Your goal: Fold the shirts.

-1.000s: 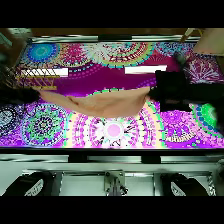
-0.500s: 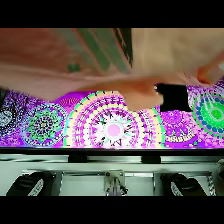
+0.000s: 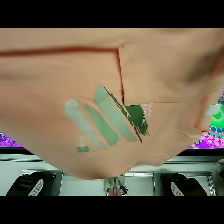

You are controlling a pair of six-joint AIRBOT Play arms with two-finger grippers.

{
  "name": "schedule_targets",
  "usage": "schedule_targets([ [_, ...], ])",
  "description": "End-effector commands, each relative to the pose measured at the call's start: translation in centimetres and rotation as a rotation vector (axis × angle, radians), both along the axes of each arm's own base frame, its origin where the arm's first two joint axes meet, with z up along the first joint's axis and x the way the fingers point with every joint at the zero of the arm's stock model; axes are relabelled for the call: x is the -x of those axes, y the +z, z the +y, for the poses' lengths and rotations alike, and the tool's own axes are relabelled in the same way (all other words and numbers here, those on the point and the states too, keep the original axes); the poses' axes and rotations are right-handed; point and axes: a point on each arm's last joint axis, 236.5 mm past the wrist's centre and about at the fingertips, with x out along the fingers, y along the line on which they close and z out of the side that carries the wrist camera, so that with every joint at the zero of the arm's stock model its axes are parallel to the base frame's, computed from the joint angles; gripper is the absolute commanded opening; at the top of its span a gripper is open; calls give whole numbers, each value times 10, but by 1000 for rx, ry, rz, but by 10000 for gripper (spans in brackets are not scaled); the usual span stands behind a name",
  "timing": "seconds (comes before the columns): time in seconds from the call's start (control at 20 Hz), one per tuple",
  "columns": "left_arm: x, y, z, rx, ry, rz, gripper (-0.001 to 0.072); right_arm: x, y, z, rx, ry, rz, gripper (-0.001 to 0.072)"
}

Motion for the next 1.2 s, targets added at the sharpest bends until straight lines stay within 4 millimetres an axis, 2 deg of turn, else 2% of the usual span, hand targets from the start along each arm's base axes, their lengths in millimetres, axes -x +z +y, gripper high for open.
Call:
schedule_targets([
  [0.0, -43, -124, 1, -39, 18, 308, 35, -51, -137, -2, 64, -27, 384, 67],
  [0.1, -69, -207, -2, -54, 15, 472, 35, -92, -216, 2, 28, -55, 495, 67],
  [0.15, -82, -236, -4, -42, 18, 517, 35, -115, -250, 2, 3, -80, 512, 67],
  [0.25, -112, -279, -8, 0, 32, 573, 35, -158, -290, 5, -102, -145, 512, 67],
  [0.4, -161, -313, -17, 72, 45, 591, 35, -209, -307, 19, -347, -194, 441, 67],
  [0.45, -177, -320, -19, 95, 50, 581, 35, -222, -309, 21, -416, -210, 414, 67],
  [0.55, -203, -336, -23, 166, 70, 560, 35, -235, -320, 21, -469, -230, 402, 67],
  [0.65, -216, -360, -29, 270, 96, 589, 35, -234, -347, 23, -452, -236, 469, 67],
  [0.75, -216, -391, -34, 308, 108, 671, 36, -222, -376, 28, -428, -233, 580, 67],
  [0.8, -212, -403, -36, 319, 115, 715, 38, -216, -385, 31, -418, -230, 623, 72],
  [0.85, -206, -410, -35, 316, 121, 752, 94, -211, -388, 32, -408, -224, 648, 155],
  [0.9, -197, -416, -31, 301, 136, 805, 363, -205, -386, 30, -398, -219, 667, 480],
  [0.95, -185, -420, -24, 284, 157, 874, 654, -197, -382, 27, -366, -202, 681, 588],
  [1.0, -169, -422, -13, 248, 171, 962, 720, -185, -377, 22, -312, -177, 704, 587],
  [1.05, -150, -424, 1, 184, 163, 1058, 720, -171, -375, 11, -246, -166, 736, 588],
  [1.15, -113, -425, 26, 71, 110, 1227, 720, -129, -384, -32, -63, -200, 871, 587],
])
